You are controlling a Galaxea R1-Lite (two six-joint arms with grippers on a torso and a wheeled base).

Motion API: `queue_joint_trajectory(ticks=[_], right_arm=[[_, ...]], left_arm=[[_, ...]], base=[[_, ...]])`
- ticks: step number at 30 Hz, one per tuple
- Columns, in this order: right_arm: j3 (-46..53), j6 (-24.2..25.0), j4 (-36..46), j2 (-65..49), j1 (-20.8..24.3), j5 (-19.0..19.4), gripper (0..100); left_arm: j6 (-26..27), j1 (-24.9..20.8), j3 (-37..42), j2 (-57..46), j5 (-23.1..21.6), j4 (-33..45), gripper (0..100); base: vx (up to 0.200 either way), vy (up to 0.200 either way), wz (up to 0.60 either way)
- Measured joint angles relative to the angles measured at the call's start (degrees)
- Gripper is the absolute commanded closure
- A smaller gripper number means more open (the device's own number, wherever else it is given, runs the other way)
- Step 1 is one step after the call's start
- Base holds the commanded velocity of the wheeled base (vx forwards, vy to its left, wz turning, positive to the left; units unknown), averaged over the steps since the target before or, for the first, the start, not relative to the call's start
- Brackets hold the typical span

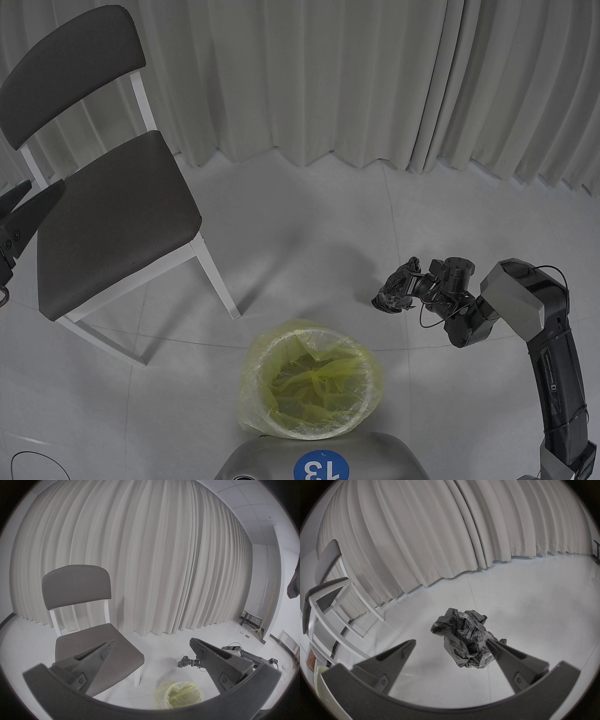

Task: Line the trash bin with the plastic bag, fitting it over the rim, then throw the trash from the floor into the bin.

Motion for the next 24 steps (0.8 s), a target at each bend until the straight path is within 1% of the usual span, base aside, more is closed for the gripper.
queue_joint_trajectory(ticks=[5,14,24], right_arm=[[1.7,0.0,-0.2,-2.4,0.3,0.0,100],[3.3,-0.2,-0.7,-4.6,0.5,0.0,100],[8.3,-0.4,-0.7,-10.9,0.9,0.3,100]], left_arm=[[0.0,0.0,0.3,0.0,-0.8,0.0,0],[-0.2,-0.1,0.8,0.0,-0.9,-0.2,0],[0.1,-0.1,2.1,0.1,-1.3,-3.4,0]], base=[[0.000,0.000,0.00],[0.000,0.000,0.00],[0.000,0.000,0.00]])
